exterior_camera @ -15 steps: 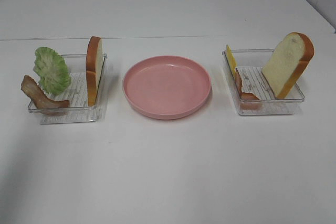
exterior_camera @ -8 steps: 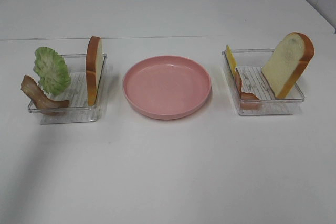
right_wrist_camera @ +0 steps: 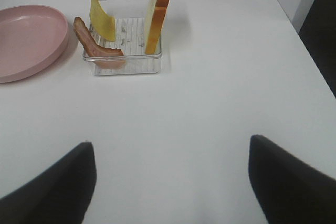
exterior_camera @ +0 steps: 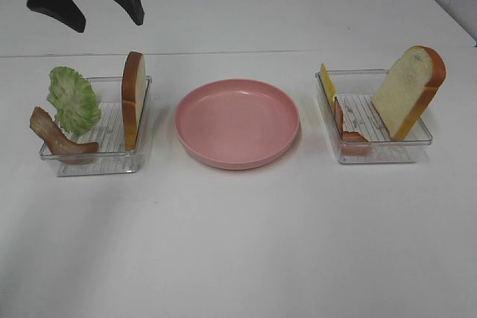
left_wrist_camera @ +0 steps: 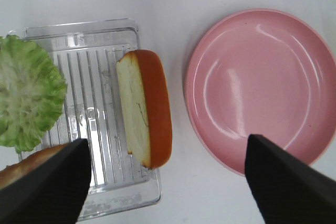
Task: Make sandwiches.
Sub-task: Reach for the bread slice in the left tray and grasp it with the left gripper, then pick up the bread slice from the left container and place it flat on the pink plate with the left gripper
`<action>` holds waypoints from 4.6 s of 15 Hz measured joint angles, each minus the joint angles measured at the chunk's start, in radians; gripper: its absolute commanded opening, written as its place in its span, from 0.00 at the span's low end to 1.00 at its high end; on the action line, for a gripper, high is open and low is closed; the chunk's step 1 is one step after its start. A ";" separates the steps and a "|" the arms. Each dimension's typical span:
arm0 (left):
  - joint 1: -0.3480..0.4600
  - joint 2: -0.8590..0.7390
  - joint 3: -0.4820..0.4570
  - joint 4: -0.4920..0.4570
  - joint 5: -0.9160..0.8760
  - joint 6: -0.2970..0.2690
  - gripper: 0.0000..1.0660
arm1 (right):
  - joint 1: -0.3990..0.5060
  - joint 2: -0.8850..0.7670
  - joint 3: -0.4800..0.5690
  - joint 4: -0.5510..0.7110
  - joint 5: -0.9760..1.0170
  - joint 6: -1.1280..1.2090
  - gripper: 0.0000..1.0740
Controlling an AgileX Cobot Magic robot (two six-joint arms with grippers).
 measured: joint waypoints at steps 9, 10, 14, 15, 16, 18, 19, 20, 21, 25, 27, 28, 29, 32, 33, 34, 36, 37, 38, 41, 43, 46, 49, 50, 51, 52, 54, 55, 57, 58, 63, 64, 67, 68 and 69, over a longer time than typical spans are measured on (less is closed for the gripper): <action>-0.088 0.207 -0.092 0.208 0.025 -0.142 0.72 | 0.000 0.000 0.000 0.000 0.000 0.000 0.71; -0.088 0.216 -0.093 0.209 0.011 -0.143 0.72 | 0.000 0.000 0.000 0.000 0.000 0.000 0.71; -0.088 0.246 -0.094 0.209 -0.055 -0.144 0.66 | 0.000 0.000 0.000 0.006 0.000 0.000 0.71; -0.088 0.256 -0.094 0.209 -0.057 -0.144 0.63 | 0.000 0.000 0.000 0.006 0.000 0.000 0.71; -0.088 0.272 -0.094 0.209 -0.055 -0.144 0.58 | 0.000 0.000 0.000 0.006 0.000 0.000 0.71; -0.088 0.277 -0.094 0.209 -0.046 -0.144 0.46 | 0.000 0.000 0.000 0.006 0.000 0.000 0.71; -0.088 0.278 -0.094 0.208 -0.041 -0.144 0.34 | 0.000 0.000 0.000 0.006 0.000 0.000 0.71; -0.088 0.278 -0.095 0.208 -0.040 -0.144 0.22 | 0.000 0.000 0.000 0.006 0.000 0.000 0.71; -0.088 0.278 -0.095 0.209 -0.040 -0.144 0.09 | 0.000 0.000 0.000 0.006 0.000 0.000 0.71; -0.087 0.277 -0.097 0.217 -0.032 -0.144 0.00 | 0.000 0.000 0.000 0.006 0.000 0.000 0.71; -0.087 0.259 -0.097 0.210 -0.015 -0.144 0.00 | 0.000 0.000 0.000 0.006 0.000 0.000 0.71; -0.087 0.252 -0.098 0.206 -0.011 -0.144 0.00 | 0.000 0.000 0.000 0.006 0.000 0.000 0.71; -0.087 0.236 -0.110 0.203 0.011 -0.144 0.00 | 0.000 0.000 0.000 0.006 0.000 0.000 0.71; -0.087 0.136 -0.196 0.159 0.077 -0.105 0.00 | 0.000 0.000 0.000 0.006 0.000 0.000 0.71; -0.084 0.121 -0.224 0.116 0.082 -0.077 0.00 | 0.000 0.000 0.000 0.006 0.000 0.000 0.71; -0.084 0.121 -0.224 0.116 0.082 -0.077 0.00 | 0.000 0.000 0.000 0.006 0.000 0.000 0.71; -0.032 0.111 -0.263 -0.157 0.047 0.066 0.00 | 0.000 0.000 0.000 0.006 0.000 0.000 0.71; -0.011 0.118 -0.263 -0.247 0.024 0.116 0.00 | 0.000 0.000 0.000 0.006 0.000 0.000 0.71; 0.006 0.131 -0.263 -0.336 0.004 0.171 0.00 | 0.000 0.000 0.000 0.006 0.000 0.000 0.71; 0.013 0.215 -0.266 -0.549 -0.020 0.306 0.00 | 0.000 0.000 0.000 0.006 0.000 0.000 0.71; 0.013 0.275 -0.266 -0.634 -0.019 0.345 0.00 | 0.000 0.000 0.000 0.006 0.000 0.000 0.71; 0.013 0.388 -0.266 -0.745 -0.014 0.384 0.00 | 0.000 0.000 0.000 0.006 0.000 0.000 0.71; 0.013 0.473 -0.266 -0.873 -0.020 0.427 0.00 | 0.000 0.000 0.000 0.006 0.000 0.000 0.71; 0.013 0.505 -0.266 -0.922 -0.023 0.432 0.00 | 0.000 0.000 0.000 0.006 0.000 0.000 0.71; 0.013 0.520 -0.266 -0.941 -0.024 0.433 0.00 | 0.000 0.000 0.000 0.006 0.000 0.000 0.71; 0.013 0.526 -0.266 -0.941 -0.028 0.435 0.00 | 0.000 0.000 0.000 0.006 0.000 0.000 0.71; 0.013 0.534 -0.266 -0.942 -0.038 0.436 0.01 | 0.000 0.000 0.000 0.006 0.000 0.000 0.71; 0.013 0.535 -0.266 -0.942 -0.038 0.436 0.09 | 0.000 0.000 0.000 0.006 0.000 0.000 0.71; 0.013 0.535 -0.266 -0.942 -0.039 0.436 0.38 | 0.000 0.000 0.000 0.006 0.000 0.000 0.71; 0.013 0.535 -0.266 -0.942 -0.039 0.436 0.51 | 0.000 0.000 0.000 0.006 0.000 0.000 0.71; 0.012 0.535 -0.308 -0.906 -0.037 0.482 0.69 | 0.000 0.000 0.000 0.006 0.000 0.000 0.71; 0.010 0.535 -0.332 -0.861 -0.033 0.481 0.69 | 0.000 0.000 0.000 0.006 0.000 0.000 0.71; -0.020 0.535 -0.427 -0.669 0.013 0.413 0.70 | 0.000 0.000 0.000 0.006 0.000 0.000 0.71; -0.038 0.535 -0.459 -0.594 0.033 0.373 0.71 | 0.000 0.000 0.000 0.006 0.000 0.000 0.71; -0.057 0.535 -0.484 -0.500 0.049 0.324 0.71 | 0.000 0.000 0.000 0.006 0.000 0.000 0.71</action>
